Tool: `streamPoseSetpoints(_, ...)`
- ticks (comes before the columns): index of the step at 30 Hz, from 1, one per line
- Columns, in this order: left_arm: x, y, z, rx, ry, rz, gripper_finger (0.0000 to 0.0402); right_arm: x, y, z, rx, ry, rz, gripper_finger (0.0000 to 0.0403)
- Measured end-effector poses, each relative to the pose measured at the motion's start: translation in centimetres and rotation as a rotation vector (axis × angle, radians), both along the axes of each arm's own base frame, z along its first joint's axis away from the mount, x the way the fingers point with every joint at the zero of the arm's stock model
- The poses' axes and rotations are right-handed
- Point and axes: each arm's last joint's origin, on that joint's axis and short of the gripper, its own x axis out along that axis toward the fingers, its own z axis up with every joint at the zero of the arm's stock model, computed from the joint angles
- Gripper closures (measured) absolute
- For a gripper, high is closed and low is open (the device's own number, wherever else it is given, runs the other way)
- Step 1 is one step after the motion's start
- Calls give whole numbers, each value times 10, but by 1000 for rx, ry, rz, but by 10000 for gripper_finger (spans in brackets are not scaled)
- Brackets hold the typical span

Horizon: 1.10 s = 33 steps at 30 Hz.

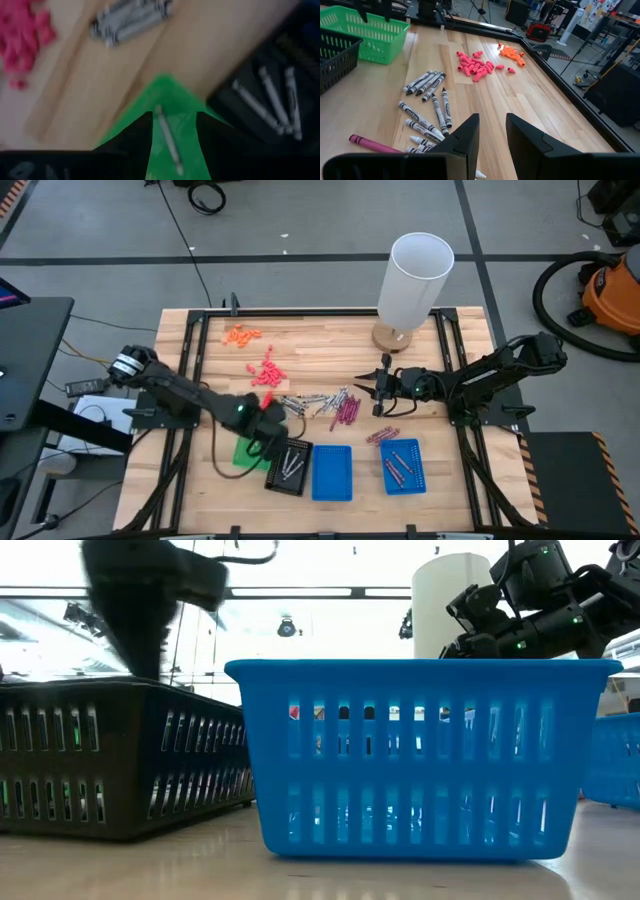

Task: Sort crayons
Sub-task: Put the black crayon into the black bin

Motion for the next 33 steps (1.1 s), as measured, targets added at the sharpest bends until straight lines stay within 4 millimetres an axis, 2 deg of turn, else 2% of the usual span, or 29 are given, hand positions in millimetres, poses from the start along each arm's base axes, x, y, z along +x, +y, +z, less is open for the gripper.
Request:
streamPoseSetpoints(10,31,51,-6,54,-49,-157,241,0,1,-1,21,5,8,298)
streamPoseSetpoints(14,43,68,-17,71,-33,-214,241,0,4,-2,25,16,20,298)
streamPoseSetpoints(18,53,82,-37,60,23,-303,241,-1,7,-3,27,23,30,298)
streamPoseSetpoints(22,57,94,-52,85,81,-386,241,-1,8,-3,27,25,36,298)
streamPoseSetpoints(29,60,117,-52,134,76,-420,241,-1,9,-3,33,21,38,298)
streamPoseSetpoints(33,62,126,-56,96,60,-458,241,-1,9,-3,37,21,37,298)
